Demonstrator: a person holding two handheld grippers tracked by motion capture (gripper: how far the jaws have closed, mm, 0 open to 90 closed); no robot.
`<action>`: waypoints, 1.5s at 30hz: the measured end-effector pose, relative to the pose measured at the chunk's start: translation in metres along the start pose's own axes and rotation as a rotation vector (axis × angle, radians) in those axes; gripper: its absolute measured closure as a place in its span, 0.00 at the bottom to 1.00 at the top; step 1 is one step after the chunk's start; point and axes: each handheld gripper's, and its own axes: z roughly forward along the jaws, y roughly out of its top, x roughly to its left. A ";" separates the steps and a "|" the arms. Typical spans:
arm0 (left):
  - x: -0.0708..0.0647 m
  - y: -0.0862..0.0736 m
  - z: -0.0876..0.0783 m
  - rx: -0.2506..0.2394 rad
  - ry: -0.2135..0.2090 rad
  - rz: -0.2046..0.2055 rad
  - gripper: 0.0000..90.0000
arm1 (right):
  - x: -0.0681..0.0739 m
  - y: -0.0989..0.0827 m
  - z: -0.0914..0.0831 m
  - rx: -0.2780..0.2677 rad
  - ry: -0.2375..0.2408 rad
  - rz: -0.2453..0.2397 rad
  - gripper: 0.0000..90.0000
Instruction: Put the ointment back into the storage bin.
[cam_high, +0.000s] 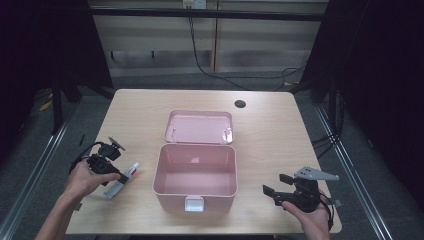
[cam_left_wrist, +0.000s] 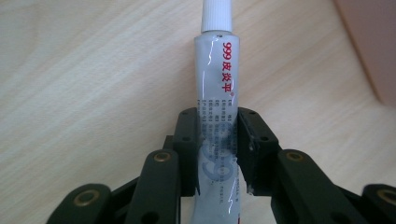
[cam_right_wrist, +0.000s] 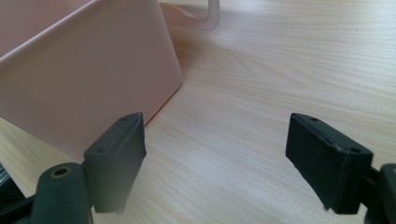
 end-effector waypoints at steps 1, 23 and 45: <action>0.000 0.000 -0.001 -0.001 -0.002 0.005 0.79 | 0.000 0.000 0.000 0.000 0.000 0.001 0.22; -0.017 -0.001 -0.029 -0.005 -0.078 0.117 0.79 | -0.001 0.000 -0.001 -0.001 -0.003 0.005 0.22; -0.026 -0.004 -0.050 -0.008 -0.085 0.153 0.79 | -0.001 0.000 -0.001 -0.002 -0.001 0.005 0.20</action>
